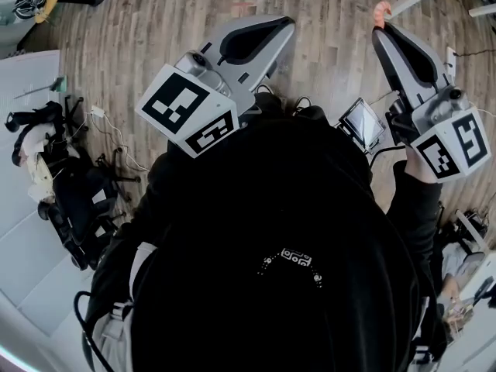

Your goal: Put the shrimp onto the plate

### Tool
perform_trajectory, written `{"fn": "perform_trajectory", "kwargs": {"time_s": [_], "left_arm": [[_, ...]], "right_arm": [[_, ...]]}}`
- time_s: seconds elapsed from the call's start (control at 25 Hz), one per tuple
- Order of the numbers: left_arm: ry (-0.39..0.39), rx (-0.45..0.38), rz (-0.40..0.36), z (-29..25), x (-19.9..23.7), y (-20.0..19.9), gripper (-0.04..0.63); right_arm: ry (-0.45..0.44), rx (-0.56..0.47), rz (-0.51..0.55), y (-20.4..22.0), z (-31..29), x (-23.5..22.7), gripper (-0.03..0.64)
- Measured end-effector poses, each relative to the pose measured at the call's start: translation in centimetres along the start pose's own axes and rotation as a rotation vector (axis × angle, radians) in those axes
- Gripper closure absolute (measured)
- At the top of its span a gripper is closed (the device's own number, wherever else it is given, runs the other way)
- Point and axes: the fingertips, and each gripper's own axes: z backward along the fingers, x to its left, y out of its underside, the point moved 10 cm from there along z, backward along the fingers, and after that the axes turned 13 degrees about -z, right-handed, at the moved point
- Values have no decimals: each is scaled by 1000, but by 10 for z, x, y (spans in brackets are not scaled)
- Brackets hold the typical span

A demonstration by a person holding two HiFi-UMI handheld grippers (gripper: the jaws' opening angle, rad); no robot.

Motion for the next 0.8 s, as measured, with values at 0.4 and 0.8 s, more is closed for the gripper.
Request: {"fn": "perform_trajectory", "kwargs": {"time_s": [0.4,0.8], "left_arm": [[-17,-12,34,2,23,10,597],[20,-52,30,-18,67,10,597]], "right_arm": [[-28,16,31,-5,-26,-1,563],[33,6,19,-21,-49,-13,563]]}}
